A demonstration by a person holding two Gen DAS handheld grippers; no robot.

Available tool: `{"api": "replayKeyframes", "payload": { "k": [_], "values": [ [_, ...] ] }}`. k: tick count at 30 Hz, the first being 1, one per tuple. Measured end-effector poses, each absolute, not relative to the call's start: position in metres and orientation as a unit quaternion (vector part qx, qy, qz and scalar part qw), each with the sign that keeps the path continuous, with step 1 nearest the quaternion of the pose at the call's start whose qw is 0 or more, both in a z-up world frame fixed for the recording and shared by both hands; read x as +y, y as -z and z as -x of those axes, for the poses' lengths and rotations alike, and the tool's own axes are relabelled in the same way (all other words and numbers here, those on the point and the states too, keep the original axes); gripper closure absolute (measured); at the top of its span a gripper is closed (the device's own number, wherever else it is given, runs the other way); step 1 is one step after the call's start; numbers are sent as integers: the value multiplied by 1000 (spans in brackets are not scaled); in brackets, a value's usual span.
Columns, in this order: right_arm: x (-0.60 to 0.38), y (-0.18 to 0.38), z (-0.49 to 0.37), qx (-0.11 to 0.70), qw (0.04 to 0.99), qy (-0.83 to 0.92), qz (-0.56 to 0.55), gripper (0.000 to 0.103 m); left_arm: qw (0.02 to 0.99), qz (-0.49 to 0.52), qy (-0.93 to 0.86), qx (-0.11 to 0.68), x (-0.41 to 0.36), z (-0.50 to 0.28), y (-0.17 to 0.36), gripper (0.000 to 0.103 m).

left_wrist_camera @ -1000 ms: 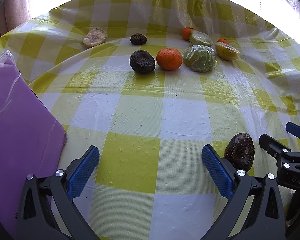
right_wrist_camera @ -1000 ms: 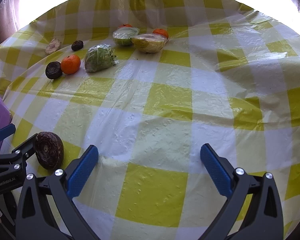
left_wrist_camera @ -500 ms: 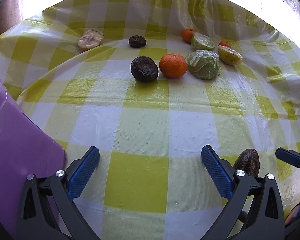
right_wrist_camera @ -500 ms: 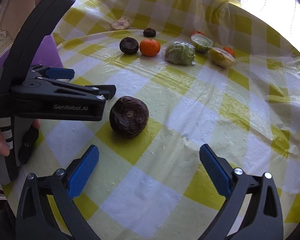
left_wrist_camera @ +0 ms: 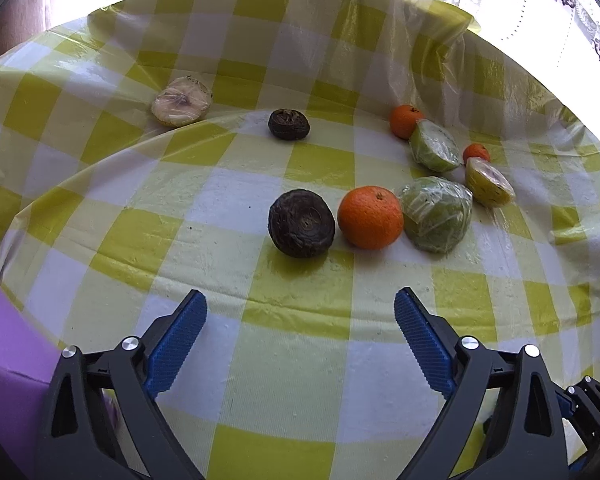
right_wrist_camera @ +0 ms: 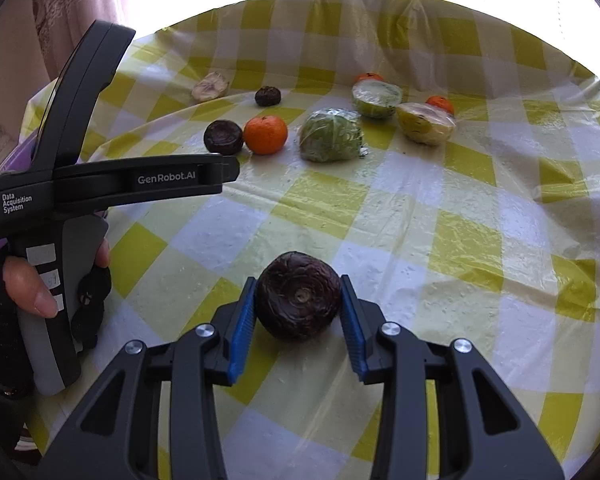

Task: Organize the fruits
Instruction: 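Close the right gripper around the dark round fruit on the cloth, then close the left gripper around the other dark round fruit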

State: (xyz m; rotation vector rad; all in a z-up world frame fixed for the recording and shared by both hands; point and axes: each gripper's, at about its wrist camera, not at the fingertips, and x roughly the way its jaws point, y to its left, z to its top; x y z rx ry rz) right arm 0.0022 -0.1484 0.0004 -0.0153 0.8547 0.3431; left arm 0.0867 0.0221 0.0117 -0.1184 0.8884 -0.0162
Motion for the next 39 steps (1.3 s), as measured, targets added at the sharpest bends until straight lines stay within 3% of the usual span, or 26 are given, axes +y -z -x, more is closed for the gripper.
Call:
{"api": "replayKeyframes", "payload": {
  "k": [10, 13, 15, 24, 39],
  "values": [
    [-181, 2, -24, 413, 890, -167, -94, 63, 901, 28, -20, 433, 23, -126, -9, 35],
    [-181, 2, -26, 414, 888, -172, -102, 63, 902, 11, -27, 430, 19, -129, -9, 50],
    [-183, 3, -26, 414, 887, -174, -108, 63, 905, 12, -28, 425, 17, -127, -11, 67],
    [-196, 3, -30, 403, 884, -180, -155, 63, 919, 126, -41, 371, 52, -103, -21, 68],
    [-200, 3, -31, 400, 882, -184, -165, 63, 917, 139, 17, 373, 20, -43, -19, 68]
  ]
}}
